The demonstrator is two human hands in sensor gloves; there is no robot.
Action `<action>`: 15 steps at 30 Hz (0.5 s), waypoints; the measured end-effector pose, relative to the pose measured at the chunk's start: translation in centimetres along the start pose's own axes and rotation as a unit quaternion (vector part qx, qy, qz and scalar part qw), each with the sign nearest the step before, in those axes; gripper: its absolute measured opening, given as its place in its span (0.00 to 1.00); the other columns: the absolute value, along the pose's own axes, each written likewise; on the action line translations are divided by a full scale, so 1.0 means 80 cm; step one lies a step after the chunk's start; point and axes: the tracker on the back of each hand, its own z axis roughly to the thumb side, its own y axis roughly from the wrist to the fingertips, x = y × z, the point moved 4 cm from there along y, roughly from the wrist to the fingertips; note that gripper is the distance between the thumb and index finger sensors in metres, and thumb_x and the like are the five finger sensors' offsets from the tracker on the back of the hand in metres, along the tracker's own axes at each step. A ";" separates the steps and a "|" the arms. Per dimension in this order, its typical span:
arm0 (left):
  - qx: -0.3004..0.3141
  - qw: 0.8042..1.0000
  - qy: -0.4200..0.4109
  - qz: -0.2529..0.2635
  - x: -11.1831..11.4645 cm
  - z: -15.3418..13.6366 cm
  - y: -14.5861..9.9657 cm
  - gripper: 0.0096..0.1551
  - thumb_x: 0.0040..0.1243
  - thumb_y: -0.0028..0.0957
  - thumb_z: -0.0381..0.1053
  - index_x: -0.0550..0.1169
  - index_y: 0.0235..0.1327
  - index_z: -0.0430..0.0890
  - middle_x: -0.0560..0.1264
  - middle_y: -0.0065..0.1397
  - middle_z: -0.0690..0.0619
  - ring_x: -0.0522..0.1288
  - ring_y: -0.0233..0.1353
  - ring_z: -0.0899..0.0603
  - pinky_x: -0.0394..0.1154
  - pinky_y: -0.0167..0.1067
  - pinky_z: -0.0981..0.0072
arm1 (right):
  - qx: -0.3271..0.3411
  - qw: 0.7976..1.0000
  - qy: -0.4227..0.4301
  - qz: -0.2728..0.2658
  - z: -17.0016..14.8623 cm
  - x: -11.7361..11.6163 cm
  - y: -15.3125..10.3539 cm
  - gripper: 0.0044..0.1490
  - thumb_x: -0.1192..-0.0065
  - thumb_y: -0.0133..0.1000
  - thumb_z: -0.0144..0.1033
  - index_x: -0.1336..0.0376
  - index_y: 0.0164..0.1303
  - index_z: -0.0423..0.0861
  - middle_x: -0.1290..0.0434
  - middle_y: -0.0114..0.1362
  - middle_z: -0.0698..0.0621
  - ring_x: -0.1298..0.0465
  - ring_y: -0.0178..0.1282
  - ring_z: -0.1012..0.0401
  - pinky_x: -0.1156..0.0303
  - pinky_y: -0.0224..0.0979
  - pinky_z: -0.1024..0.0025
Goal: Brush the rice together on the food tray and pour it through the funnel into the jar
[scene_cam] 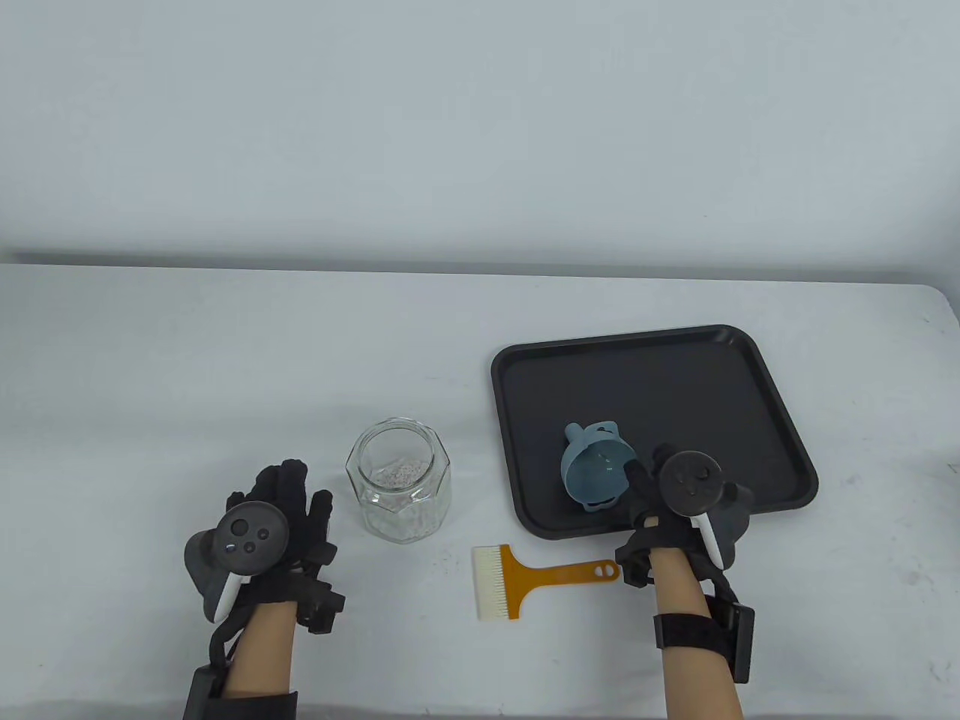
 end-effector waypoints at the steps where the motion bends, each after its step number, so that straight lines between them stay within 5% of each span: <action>1: 0.001 1.000 0.009 0.003 -0.001 0.000 0.000 0.40 0.55 0.57 0.47 0.62 0.75 0.24 0.58 0.73 0.17 0.62 0.66 0.12 0.41 0.62 0.13 | 0.007 1.000 -0.001 -0.007 0.004 0.006 -0.001 0.39 0.39 0.54 0.42 0.40 0.63 0.26 0.28 0.60 0.32 0.19 0.49 0.43 0.36 0.58 0.37; 7: -0.018 0.998 0.068 -0.006 -0.006 -0.012 0.001 0.45 0.59 0.56 0.50 0.60 0.76 0.24 0.56 0.74 0.17 0.61 0.67 0.12 0.39 0.62 0.13 | 0.073 0.996 -0.046 -0.010 0.038 0.033 -0.019 0.39 0.39 0.55 0.43 0.40 0.63 0.26 0.28 0.61 0.31 0.20 0.50 0.43 0.37 0.59 0.37; 15: -0.095 0.979 0.115 -0.138 0.023 -0.038 0.002 0.56 0.60 0.56 0.57 0.51 0.80 0.24 0.50 0.76 0.15 0.55 0.70 0.09 0.36 0.61 0.12 | 0.103 0.994 -0.030 0.003 0.039 0.046 -0.044 0.41 0.39 0.55 0.44 0.40 0.64 0.25 0.29 0.62 0.30 0.21 0.52 0.41 0.38 0.59 0.36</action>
